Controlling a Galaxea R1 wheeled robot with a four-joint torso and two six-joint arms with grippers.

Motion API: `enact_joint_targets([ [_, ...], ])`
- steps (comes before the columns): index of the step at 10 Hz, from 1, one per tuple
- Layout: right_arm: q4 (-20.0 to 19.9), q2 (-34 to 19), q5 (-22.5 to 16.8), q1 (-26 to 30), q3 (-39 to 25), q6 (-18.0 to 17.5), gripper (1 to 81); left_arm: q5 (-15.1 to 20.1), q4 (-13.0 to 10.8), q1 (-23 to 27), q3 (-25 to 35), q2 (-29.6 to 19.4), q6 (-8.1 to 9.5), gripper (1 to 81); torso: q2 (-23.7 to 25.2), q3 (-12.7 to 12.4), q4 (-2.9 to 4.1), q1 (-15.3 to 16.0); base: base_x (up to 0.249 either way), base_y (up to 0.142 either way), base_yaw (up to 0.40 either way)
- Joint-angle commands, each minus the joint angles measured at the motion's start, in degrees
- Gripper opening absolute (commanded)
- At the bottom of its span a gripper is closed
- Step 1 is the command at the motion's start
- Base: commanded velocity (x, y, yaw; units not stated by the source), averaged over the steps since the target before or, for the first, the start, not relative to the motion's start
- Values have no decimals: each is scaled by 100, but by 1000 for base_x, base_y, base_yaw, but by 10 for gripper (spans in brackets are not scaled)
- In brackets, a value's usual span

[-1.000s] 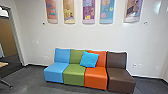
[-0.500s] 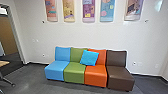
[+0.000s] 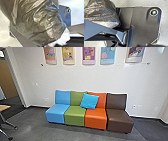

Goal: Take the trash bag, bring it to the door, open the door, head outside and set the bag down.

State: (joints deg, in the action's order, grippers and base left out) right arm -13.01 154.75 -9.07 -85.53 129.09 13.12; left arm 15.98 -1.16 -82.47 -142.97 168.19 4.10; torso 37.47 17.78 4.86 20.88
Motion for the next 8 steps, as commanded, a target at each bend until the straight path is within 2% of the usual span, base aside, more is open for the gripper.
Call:
enact_joint_targets([
  [1,18,-11,-411,286,72,33,811,379,-16,262,59,-40,-67,10,-543,0,0,-350,0,0,0],
  [3,18,59,-411,260,221,33,811,379,-16,227,41,-40,-84,10,-967,0,0,-625,0,0,0],
  [8,53,217,-411,224,344,33,811,371,1,209,-468,233,-146,10,-1981,2,0,-1279,0,0,0],
])
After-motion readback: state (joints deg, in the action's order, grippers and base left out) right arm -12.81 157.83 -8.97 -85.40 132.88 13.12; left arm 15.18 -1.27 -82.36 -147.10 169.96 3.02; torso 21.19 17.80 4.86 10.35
